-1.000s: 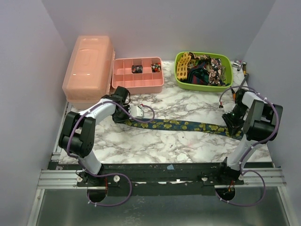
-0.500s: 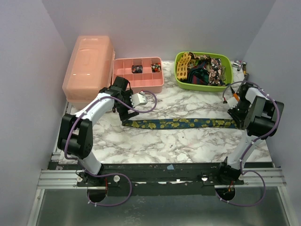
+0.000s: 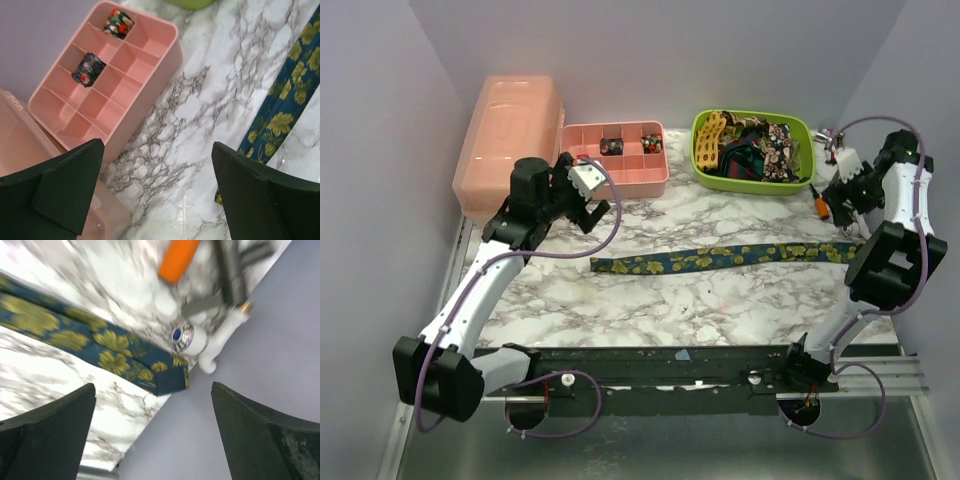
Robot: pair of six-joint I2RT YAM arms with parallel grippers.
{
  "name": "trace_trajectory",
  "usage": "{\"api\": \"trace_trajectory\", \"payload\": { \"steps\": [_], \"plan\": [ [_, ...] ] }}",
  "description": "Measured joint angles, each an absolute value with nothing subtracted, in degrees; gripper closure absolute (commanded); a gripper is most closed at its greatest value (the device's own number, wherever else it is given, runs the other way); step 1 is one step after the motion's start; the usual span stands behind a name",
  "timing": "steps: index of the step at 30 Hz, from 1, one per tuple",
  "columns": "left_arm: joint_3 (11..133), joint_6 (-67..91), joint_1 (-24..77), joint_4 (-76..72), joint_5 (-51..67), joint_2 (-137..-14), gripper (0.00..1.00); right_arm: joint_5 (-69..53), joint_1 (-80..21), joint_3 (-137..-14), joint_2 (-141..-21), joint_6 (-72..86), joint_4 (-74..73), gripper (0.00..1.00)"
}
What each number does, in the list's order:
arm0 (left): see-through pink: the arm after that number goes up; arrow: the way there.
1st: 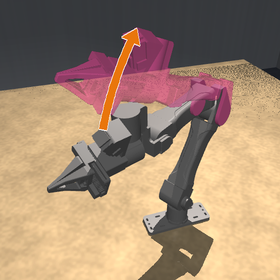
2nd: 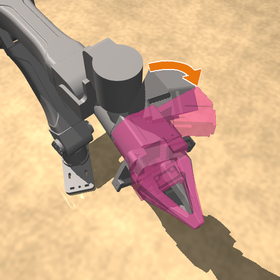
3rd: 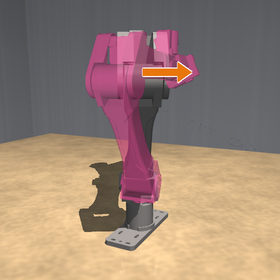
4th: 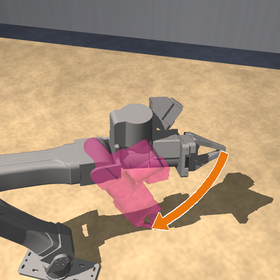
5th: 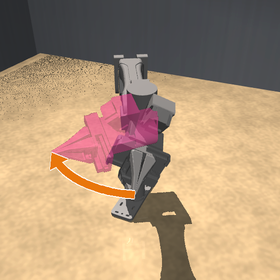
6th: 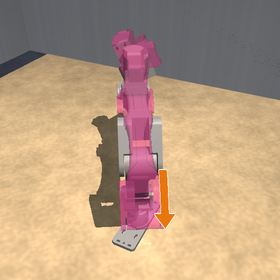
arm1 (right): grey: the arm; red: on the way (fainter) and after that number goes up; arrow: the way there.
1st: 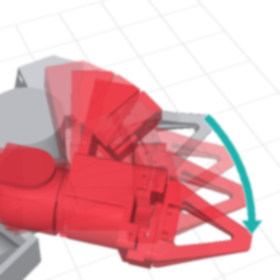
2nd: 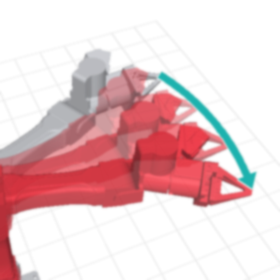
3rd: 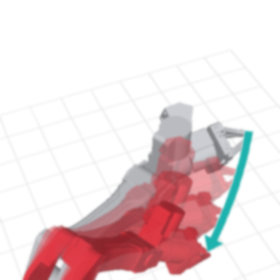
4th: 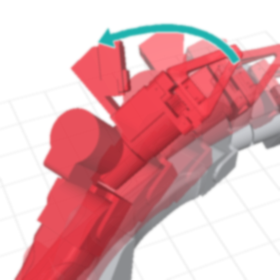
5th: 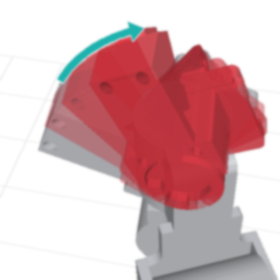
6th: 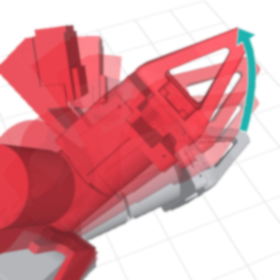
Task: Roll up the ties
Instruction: Flatten out the tie at the center of the board.
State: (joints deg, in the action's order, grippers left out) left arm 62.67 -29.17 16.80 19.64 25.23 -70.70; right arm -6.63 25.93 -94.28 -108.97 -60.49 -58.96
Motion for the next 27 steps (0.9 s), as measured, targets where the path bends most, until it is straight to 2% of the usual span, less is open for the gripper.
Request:
{"api": "trace_trajectory", "payload": {
  "steps": [4,9,12,16,19,27],
  "plan": [
    [59.48,-23.03,16.67,12.73,25.89,-66.06,0.01,-22.22,25.04,-96.49,-99.63,-56.86,-60.14,0.00],
    [65.73,-21.69,16.67,18.22,31.31,-71.37,0.02,-38.28,19.18,-96.42,-95.20,-53.91,-62.74,0.00],
    [65.28,-21.58,16.53,20.95,32.93,-72.16,0.02,-38.20,7.38,-93.17,-97.67,-54.17,-62.65,0.00],
    [63.05,-19.35,14.83,23.73,35.14,-72.01,0.01,-34.06,-11.22,-77.73,-97.82,-54.13,-56.38,0.00],
    [63.05,-16.51,12.34,24.34,36.69,-72.03,0.02,-30.02,-20.80,-70.61,-97.84,-54.52,-53.43,0.00],
    [62.83,-13.28,9.50,26.02,38.28,-72.23,0.02,-22.09,-25.87,-69.23,-102.74,-54.54,-41.82,0.00]
  ]
}}
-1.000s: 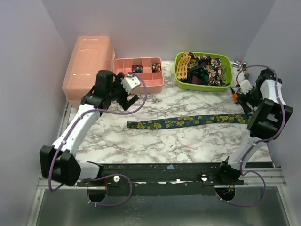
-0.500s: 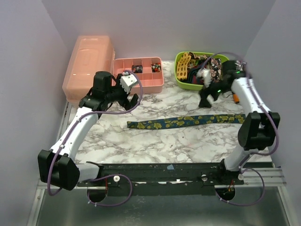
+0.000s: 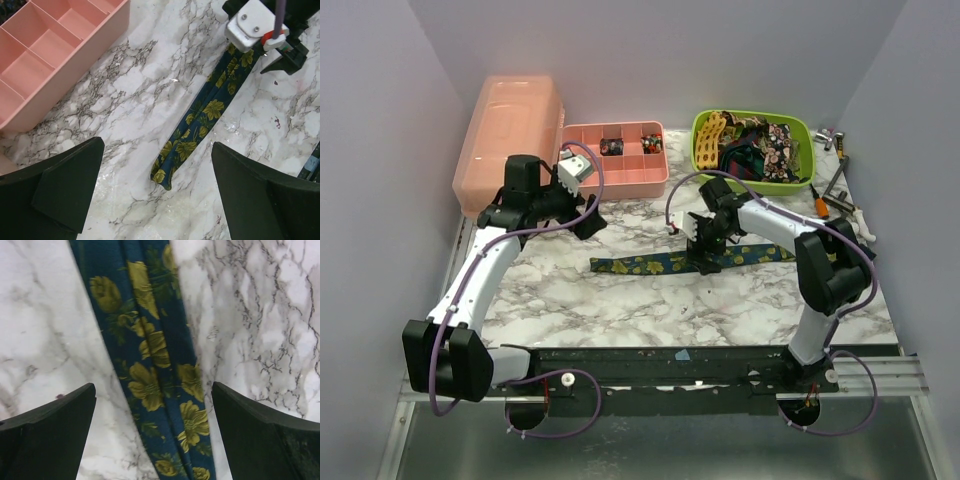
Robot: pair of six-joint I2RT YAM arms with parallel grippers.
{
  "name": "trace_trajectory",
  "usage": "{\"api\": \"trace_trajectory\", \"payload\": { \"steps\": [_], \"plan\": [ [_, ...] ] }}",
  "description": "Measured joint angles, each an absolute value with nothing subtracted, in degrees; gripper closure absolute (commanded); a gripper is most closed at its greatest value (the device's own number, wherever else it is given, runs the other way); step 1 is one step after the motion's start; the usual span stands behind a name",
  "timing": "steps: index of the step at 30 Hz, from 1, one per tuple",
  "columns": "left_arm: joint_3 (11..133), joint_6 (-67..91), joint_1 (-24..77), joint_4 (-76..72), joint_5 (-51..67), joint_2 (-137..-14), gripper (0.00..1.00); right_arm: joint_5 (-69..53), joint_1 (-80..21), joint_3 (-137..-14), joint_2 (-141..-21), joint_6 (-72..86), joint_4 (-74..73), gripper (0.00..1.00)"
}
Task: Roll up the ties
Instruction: Flatten out the tie at the center of the board.
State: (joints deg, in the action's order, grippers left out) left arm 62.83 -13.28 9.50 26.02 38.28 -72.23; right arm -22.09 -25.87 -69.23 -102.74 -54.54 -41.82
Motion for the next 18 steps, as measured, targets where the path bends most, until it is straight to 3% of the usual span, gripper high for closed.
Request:
{"api": "trace_trajectory", "payload": {
  "steps": [2,6,8,12,18],
  "plan": [
    [62.50,-13.28,9.50,26.09,38.39,-72.23,0.03,-20.49,-25.93,-69.21,-104.40,-54.85,-39.77,0.08],
    [61.84,-13.41,9.50,26.33,38.44,-72.44,0.05,-19.09,-25.93,-69.47,-106.34,-56.40,-39.00,0.42],
    [61.84,-13.69,9.50,26.33,38.46,-72.69,0.08,-19.14,-25.93,-69.80,-106.59,-56.95,-39.57,0.52],
    [61.41,-14.96,9.50,26.26,39.00,-73.17,0.14,-19.31,-25.41,-71.26,-107.55,-59.02,-41.67,0.62],
    [60.34,-16.56,9.65,26.28,40.01,-74.06,0.19,-21.61,-21.41,-74.00,-109.62,-61.78,-45.45,0.65]
  ]
}}
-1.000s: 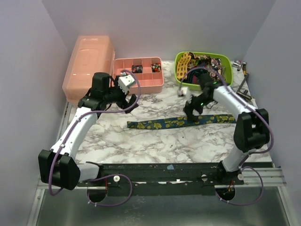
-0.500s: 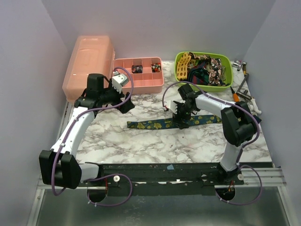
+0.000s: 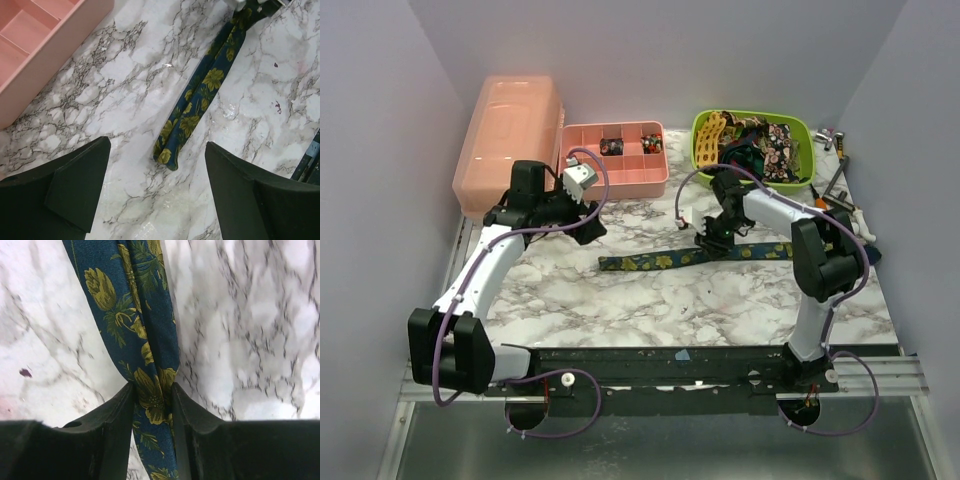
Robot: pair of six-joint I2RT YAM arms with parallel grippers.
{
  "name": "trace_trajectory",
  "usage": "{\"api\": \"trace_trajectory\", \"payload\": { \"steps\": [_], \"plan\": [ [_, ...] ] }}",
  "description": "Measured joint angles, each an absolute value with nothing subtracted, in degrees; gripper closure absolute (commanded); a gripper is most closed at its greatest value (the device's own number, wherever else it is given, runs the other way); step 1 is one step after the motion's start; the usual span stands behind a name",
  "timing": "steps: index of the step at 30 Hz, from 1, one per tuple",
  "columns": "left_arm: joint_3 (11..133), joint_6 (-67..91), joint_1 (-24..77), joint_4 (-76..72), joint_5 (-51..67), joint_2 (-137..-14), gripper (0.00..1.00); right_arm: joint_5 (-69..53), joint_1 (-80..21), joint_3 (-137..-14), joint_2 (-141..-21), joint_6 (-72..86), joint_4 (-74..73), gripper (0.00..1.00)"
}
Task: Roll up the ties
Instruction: Flatten out the tie at the center of the board.
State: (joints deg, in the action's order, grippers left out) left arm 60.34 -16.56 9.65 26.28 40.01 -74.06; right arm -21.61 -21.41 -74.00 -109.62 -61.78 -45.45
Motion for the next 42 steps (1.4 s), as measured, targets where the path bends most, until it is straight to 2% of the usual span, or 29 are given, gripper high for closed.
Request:
{"api": "trace_trajectory", "payload": {
  "steps": [7,13,15,17,19,22,25,26,33,38,40,42],
  "plan": [
    [59.46,-17.80,11.33,26.26,40.49,-75.83,0.23,-22.33,-13.28,-75.05,-110.48,-65.58,-49.23,0.67],
    [59.33,-17.32,13.98,26.24,40.84,-77.97,0.24,-22.24,-7.16,-74.50,-110.10,-68.95,-52.29,0.65],
    [58.83,-17.21,14.90,26.22,40.99,-78.06,0.24,-22.02,-5.41,-73.93,-109.69,-69.76,-53.19,0.57],
    [58.26,-16.45,15.64,25.82,41.19,-78.06,0.24,-21.89,-4.23,-73.82,-109.49,-70.17,-54.63,0.43],
    [57.25,-14.61,16.16,24.84,41.67,-78.08,0.24,-22.02,-3.75,-74.28,-109.45,-69.80,-56.38,0.34],
    [55.33,-9.78,16.32,22.15,42.70,-78.59,0.19,-22.39,-3.64,-77.30,-110.69,-67.83,-59.75,0.23],
    [53.56,-5.67,16.32,19.25,43.07,-79.48,0.15,-23.66,-3.64,-82.70,-111.94,-65.49,-62.48,0.03],
    [53.12,-4.40,16.25,18.41,43.11,-79.68,0.14,-24.36,-3.64,-84.62,-111.87,-64.77,-63.05,0.00],
    [52.38,-1.87,16.21,13.26,43.11,-78.76,0.12,-31.46,-5.32,-91.24,-103.92,-56.27,-60.77,0.00],
    [50.76,-2.07,16.19,9.28,43.44,-74.15,0.13,-38.79,-7.51,-92.58,-98.17,-38.68,-49.76,0.00],
    [51.46,-1.72,16.25,8.60,44.99,-74.63,0.16,-40.51,-8.58,-95.64,-100.42,-37.56,-50.74,0.00],
    [52.36,-0.54,16.60,7.99,46.17,-76.84,0.24,-39.81,-9.98,-96.82,-103.26,-38.35,-51.48,0.00]
  ]
}}
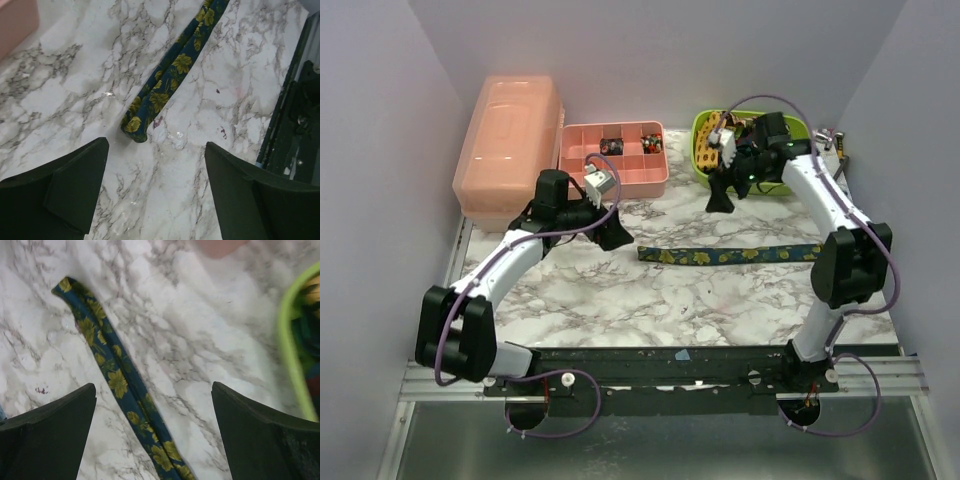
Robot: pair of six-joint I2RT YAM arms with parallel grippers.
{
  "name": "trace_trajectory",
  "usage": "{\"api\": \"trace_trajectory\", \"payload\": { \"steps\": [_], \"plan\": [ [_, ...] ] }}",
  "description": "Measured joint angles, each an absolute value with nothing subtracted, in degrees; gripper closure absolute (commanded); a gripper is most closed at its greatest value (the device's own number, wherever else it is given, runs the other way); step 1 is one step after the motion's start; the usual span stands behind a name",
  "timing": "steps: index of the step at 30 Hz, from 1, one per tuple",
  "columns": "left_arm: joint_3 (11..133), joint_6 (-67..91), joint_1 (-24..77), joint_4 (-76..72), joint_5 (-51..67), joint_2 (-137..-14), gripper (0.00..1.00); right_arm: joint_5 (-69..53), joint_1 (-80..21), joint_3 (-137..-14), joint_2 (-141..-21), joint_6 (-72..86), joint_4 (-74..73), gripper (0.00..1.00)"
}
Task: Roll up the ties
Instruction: Flatten out the tie at the center of the board.
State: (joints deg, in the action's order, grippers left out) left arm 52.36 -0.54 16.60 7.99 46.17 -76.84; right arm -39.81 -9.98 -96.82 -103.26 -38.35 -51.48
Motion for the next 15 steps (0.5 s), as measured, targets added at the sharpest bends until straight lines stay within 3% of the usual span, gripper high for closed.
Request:
{"api": "trace_trajectory", "payload": {
  "steps": [8,15],
  "plan": [
    [57.21,10.63,19.16,4.71,51.46,-92.36,0.50,-31.00,-21.50,-75.07,-104.25,-43.68,-46.76,0.00],
    [59.61,18.63,21.12,3.57,53.69,-96.14,0.51,-29.08,-22.11,-73.08,-105.75,-49.21,-40.73,0.00]
  ]
}}
